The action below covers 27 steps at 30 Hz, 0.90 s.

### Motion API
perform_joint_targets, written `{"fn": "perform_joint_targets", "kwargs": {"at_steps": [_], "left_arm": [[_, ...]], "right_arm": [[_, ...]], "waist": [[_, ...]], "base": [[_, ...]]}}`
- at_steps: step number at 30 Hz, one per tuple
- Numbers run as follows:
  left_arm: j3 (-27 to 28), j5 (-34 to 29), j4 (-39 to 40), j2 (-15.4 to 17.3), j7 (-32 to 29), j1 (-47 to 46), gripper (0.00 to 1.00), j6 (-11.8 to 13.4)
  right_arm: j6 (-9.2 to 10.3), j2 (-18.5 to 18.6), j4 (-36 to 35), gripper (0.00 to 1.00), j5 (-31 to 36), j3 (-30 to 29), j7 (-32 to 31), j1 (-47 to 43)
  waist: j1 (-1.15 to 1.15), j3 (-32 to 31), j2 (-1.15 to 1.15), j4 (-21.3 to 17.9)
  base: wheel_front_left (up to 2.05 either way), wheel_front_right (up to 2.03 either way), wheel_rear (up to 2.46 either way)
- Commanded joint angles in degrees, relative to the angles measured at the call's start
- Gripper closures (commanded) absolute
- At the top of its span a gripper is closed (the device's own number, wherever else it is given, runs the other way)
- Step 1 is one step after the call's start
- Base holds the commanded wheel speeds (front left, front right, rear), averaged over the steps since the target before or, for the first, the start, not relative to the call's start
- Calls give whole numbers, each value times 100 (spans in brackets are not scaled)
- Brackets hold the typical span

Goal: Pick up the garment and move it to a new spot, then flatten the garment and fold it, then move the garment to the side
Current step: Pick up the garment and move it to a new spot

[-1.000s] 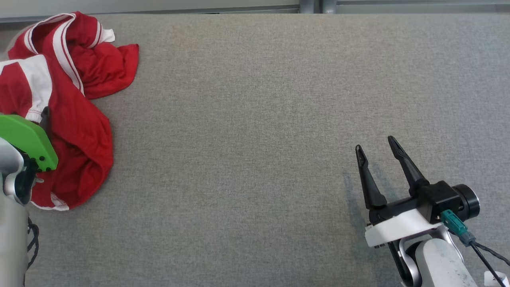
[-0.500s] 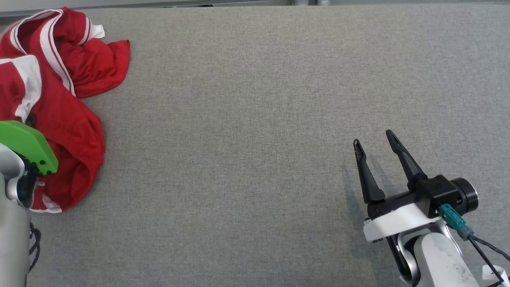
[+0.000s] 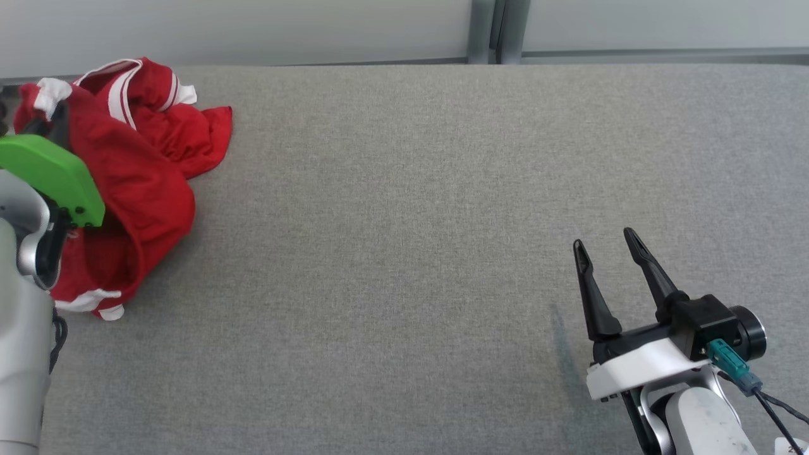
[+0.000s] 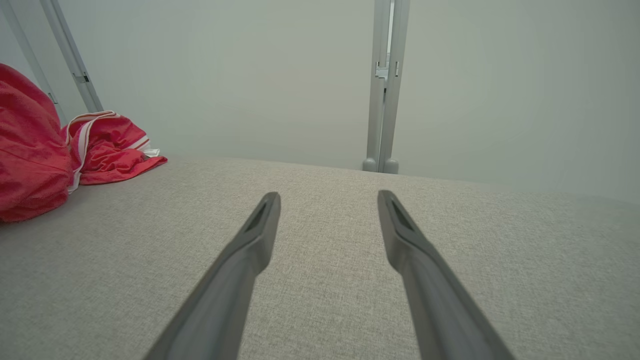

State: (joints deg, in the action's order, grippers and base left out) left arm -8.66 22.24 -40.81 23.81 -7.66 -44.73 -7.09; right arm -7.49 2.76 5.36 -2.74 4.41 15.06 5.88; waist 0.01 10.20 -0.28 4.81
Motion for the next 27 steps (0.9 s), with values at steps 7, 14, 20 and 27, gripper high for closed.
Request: {"fn": "perform_joint_targets", "kwargs": {"at_steps": [7,14,20,27], "left_arm": [[-532,165,919,-197,-146,60,100,-37],[-1095,438,1786,-485,-365,412,100,-40],[-1515,551,2087,-986,-299,734,100,-41],[-1946,649,1864,-1679,-146,836,100,-35]], "right_arm": [[0,24,-32,0,-114,-167,22,-291],[0,23,-58,0,-160,-291,22,-422],[0,23,-65,0,-186,-319,22,-464],[0,23,-39,0,-212,-276,22,-357]], "waist": [[-1,-534,28,-94],[-1,-657,28,-270],[-1,-658,28,-482],[-1,-602,28,-813]], "base": [[0,0,0],[0,0,0],[0,0,0],[0,0,0]]}}
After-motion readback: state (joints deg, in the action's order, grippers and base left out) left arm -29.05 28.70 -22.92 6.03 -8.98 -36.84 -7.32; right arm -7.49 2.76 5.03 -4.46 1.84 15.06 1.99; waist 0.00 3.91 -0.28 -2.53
